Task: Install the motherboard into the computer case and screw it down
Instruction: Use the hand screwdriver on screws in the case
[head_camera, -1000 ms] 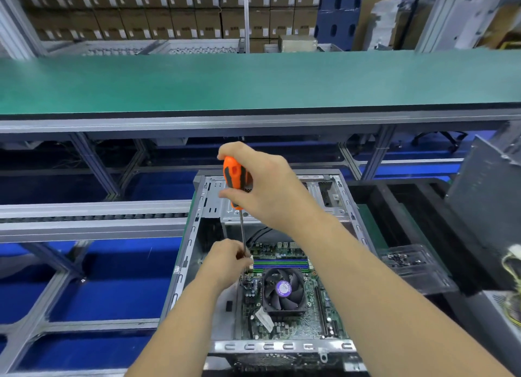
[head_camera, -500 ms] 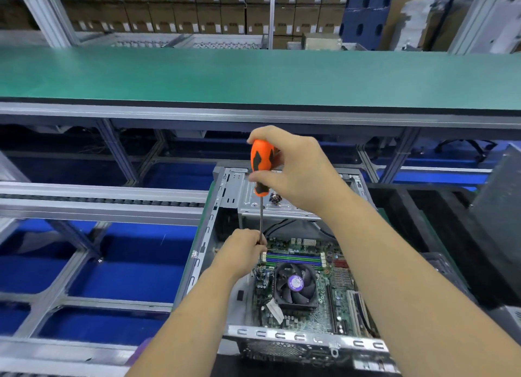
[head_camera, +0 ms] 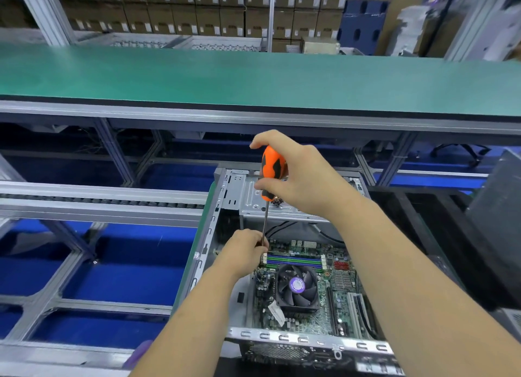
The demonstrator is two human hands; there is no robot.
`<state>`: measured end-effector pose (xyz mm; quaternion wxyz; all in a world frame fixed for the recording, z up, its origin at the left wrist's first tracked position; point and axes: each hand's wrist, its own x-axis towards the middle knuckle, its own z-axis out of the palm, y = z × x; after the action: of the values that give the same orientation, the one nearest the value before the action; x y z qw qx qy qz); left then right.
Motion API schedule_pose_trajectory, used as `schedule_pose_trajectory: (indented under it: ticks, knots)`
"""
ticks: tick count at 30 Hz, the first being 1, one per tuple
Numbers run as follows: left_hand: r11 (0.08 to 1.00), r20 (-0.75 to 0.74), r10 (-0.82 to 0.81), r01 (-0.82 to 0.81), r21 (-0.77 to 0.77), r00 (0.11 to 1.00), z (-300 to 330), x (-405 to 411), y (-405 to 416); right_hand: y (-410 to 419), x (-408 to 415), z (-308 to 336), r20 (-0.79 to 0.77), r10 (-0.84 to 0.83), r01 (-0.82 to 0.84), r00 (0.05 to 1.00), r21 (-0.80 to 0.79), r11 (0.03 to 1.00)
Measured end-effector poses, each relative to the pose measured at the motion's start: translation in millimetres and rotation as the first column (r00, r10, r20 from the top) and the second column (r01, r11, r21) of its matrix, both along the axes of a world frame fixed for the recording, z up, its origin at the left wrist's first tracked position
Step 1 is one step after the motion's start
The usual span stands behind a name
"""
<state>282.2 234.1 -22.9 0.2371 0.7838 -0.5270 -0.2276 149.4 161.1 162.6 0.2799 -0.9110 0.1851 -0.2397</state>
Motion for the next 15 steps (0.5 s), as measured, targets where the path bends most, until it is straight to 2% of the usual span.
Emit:
schedule_pose_trajectory:
  ticks: [3, 8, 13, 15]
  knots:
    - [0.997, 0.003, 0.053, -0.053, 0.048, 0.999, -6, 3, 0, -3, -1, -2, -0.01, 0.004, -0.004, 1.0, 0.026, 1.0]
    - [0.958, 0.042, 0.145, -0.151, 0.243, 0.989, -19, 3, 2, -4, -4, -5, 0.033, -0.033, 0.031, 0.999, 0.031, 0.999]
    - [0.937, -0.126, 0.265, -0.224, 0.268, 0.956, -34, -1, -3, -5, -8, -5, 0.047, -0.049, 0.046, 0.998, 0.056, 0.997]
    - [0.939, -0.143, 0.283, -0.243, 0.244, 0.948, -38, 0, -6, -6, -9, -5, 0.048, -0.053, 0.051, 0.997, 0.05, 0.997]
